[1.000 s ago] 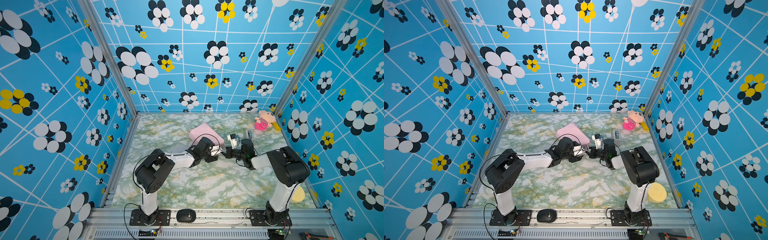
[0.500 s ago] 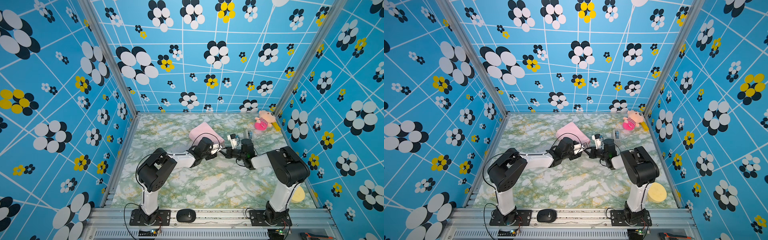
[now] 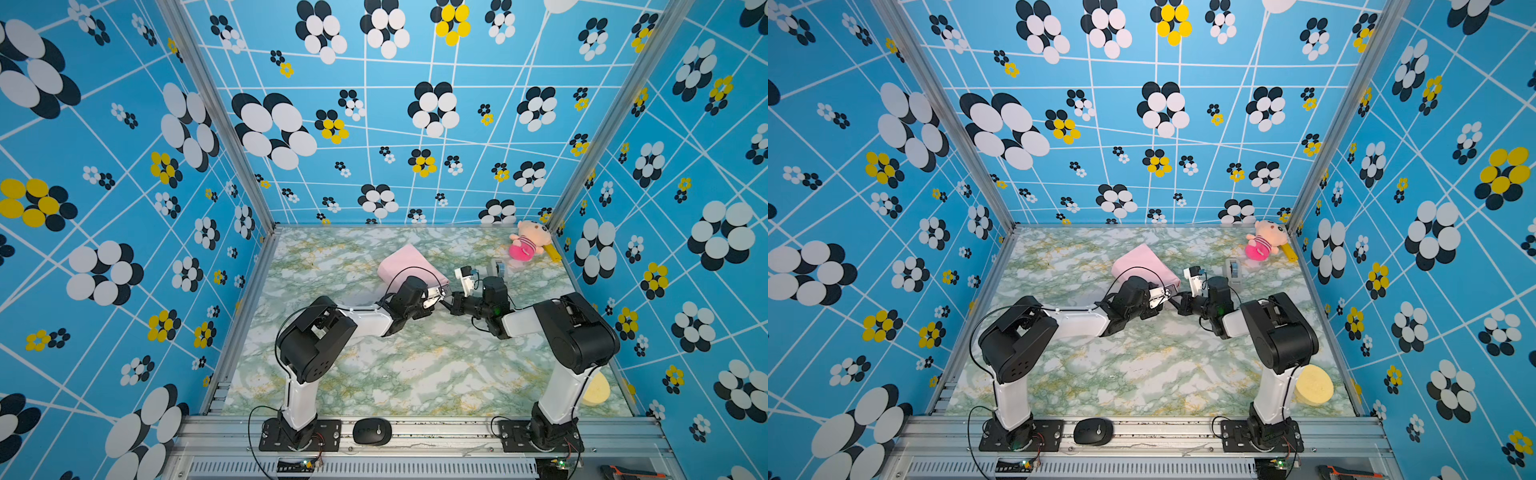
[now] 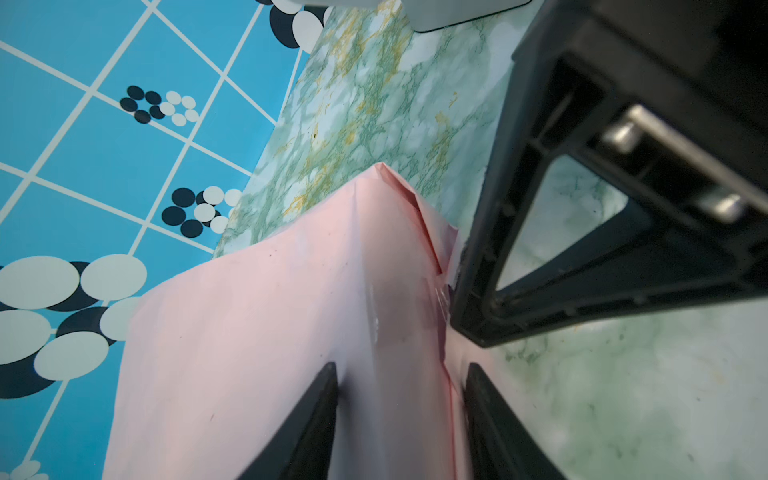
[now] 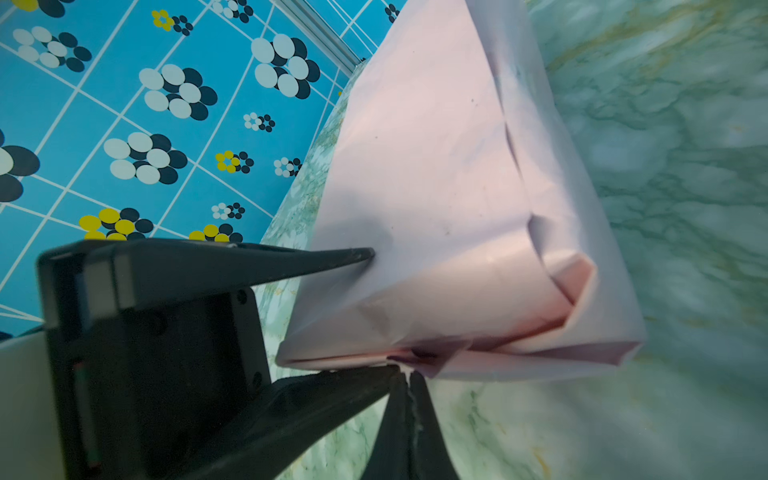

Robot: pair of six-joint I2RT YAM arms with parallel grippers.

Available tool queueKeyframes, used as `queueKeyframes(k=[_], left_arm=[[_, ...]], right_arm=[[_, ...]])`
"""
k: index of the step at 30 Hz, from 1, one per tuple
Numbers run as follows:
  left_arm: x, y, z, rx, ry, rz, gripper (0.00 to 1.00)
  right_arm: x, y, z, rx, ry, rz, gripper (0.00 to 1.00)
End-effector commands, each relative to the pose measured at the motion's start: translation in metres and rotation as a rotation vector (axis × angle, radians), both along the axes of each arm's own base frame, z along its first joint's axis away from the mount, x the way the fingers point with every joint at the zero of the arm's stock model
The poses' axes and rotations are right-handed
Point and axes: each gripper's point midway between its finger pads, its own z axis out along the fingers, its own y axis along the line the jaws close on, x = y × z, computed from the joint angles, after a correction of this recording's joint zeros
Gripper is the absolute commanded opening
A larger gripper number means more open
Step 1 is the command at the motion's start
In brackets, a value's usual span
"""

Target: Wrap the gift box in paper

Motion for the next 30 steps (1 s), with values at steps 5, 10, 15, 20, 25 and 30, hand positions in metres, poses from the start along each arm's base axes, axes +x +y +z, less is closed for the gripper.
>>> queueKeyframes(k=[5, 10, 15, 20, 25, 30], left_arm=[[-0.013, 0.025, -0.054, 0.124, 0.143, 0.065, 0.48], [-0.013, 0.025, -0.053, 0.118, 0.145, 0.070, 0.48], [-0.012, 0.024, -0.051, 0.110, 0.150, 0.074, 0.47], [-0.012, 0.023, -0.050, 0.104, 0.150, 0.074, 0.47], [-0.011, 0.022, -0.049, 0.098, 0.153, 0.073, 0.46], [-0.012, 0.022, -0.049, 0.097, 0.156, 0.072, 0.46]], right_arm=[[0.006, 0.004, 0.003, 0.023, -0.015, -0.004, 0.10], [0.008, 0.005, -0.003, 0.012, 0.020, -0.004, 0.15], [0.005, 0.004, -0.010, -0.002, 0.055, -0.001, 0.18], [0.002, 0.002, -0.018, -0.016, 0.096, -0.007, 0.24], [-0.003, 0.000, -0.025, -0.038, 0.135, -0.011, 0.30], [-0.009, -0.003, -0.028, -0.045, 0.149, -0.018, 0.39]])
